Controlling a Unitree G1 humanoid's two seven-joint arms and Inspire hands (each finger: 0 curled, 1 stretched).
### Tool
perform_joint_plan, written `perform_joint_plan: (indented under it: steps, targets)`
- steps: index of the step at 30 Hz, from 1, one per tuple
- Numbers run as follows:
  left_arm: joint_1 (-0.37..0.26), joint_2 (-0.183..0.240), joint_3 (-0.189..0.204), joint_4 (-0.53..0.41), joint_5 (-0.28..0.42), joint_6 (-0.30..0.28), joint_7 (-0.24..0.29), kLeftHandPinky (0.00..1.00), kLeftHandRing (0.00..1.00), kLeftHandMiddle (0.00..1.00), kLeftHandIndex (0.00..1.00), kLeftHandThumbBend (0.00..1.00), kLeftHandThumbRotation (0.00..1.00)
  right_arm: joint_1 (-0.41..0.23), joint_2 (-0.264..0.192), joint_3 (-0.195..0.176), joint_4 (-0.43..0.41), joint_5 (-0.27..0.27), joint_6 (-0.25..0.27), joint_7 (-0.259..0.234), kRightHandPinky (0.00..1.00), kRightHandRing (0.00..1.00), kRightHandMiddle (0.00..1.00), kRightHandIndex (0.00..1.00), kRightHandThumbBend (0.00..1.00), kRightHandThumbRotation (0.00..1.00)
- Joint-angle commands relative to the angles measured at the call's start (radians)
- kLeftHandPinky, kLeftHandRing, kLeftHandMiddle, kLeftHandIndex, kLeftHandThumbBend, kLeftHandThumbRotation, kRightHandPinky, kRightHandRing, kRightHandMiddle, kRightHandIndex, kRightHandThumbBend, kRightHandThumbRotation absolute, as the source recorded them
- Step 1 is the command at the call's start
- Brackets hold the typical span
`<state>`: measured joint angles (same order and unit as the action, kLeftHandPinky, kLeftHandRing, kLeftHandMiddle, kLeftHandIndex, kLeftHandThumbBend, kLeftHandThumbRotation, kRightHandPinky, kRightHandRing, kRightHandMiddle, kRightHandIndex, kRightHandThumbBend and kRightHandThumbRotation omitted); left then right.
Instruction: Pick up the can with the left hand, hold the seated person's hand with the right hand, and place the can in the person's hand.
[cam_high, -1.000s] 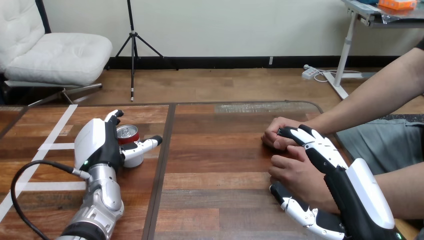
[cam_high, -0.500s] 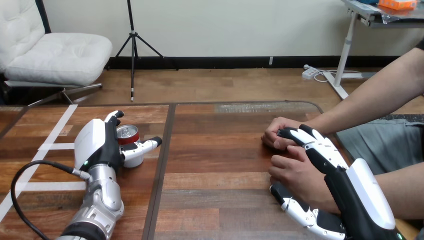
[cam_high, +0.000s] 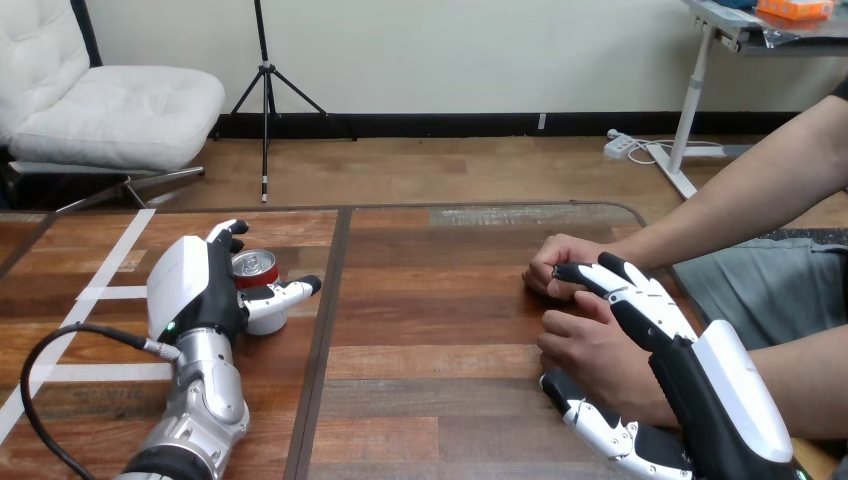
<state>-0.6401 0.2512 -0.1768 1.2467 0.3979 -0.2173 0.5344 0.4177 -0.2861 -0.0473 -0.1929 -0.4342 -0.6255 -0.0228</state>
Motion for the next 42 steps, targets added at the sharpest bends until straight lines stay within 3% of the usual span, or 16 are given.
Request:
perform_joint_plan:
  steps: [1,6,12,42]
  targets:
    - [-0.045,-0.015,0.013,-0.001,-0.009,-0.072,0.051,0.63,0.71,0.75,0.76,0.8,0.18,-0.03,-0.021,-0.016,-0.054,0.003,0.001,0.004,1.0,0.97,0.89,0.85,0.44,0.54]
    - [-0.043,-0.021,0.023,0.006,-0.025,-0.101,0.061,0.59,0.67,0.7,0.71,0.77,0.07,-0.029,-0.023,-0.017,-0.052,0.003,-0.004,0.003,1.0,0.97,0.89,0.85,0.44,0.54]
    - [-0.045,-0.025,0.024,0.014,-0.033,-0.115,0.069,0.56,0.63,0.65,0.67,0.74,0.01,-0.025,-0.025,-0.018,-0.057,-0.001,0.002,0.004,1.0,0.97,0.89,0.85,0.44,0.54]
    - [-0.051,-0.033,0.039,0.03,-0.045,-0.116,0.055,0.51,0.52,0.56,0.59,0.7,0.0,-0.017,-0.034,-0.015,-0.061,0.001,0.0,-0.003,1.0,0.97,0.88,0.85,0.44,0.54]
